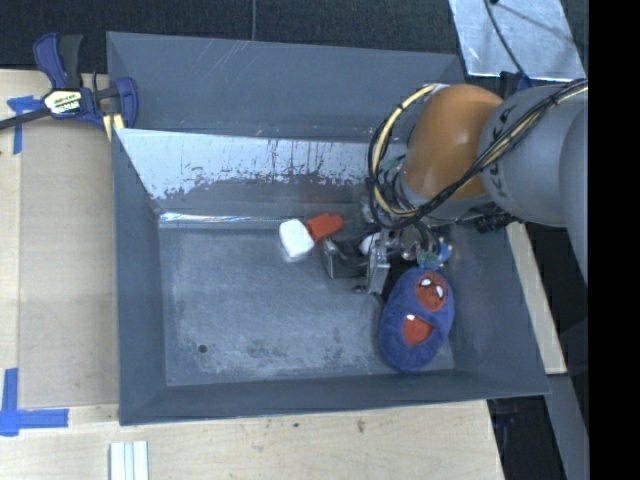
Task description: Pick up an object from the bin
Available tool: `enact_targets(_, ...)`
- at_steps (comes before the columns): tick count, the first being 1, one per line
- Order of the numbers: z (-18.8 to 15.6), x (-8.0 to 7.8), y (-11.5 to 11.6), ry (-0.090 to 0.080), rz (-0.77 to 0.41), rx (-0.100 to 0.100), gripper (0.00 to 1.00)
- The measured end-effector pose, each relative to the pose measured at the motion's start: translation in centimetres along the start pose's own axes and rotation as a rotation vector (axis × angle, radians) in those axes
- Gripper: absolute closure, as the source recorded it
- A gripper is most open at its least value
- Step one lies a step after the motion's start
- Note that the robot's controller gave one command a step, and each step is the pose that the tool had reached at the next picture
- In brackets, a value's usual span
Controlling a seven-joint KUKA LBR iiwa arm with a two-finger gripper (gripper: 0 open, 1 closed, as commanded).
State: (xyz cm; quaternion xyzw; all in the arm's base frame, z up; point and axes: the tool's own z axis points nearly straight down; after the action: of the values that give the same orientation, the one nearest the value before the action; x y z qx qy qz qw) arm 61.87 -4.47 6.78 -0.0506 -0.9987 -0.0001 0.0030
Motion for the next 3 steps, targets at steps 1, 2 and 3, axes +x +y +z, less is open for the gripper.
enact_targets(1,-0.07,-0.06,-0.04,-0.002,0.0,0.0,0.0)
enact_targets(2,-0.22,-0.11,0.04,-0.002,-0.001,-0.001,1.0)
enact_targets(3,-0.59,-0.09,0.04,-0.004,-0.002,-0.001,1.0)
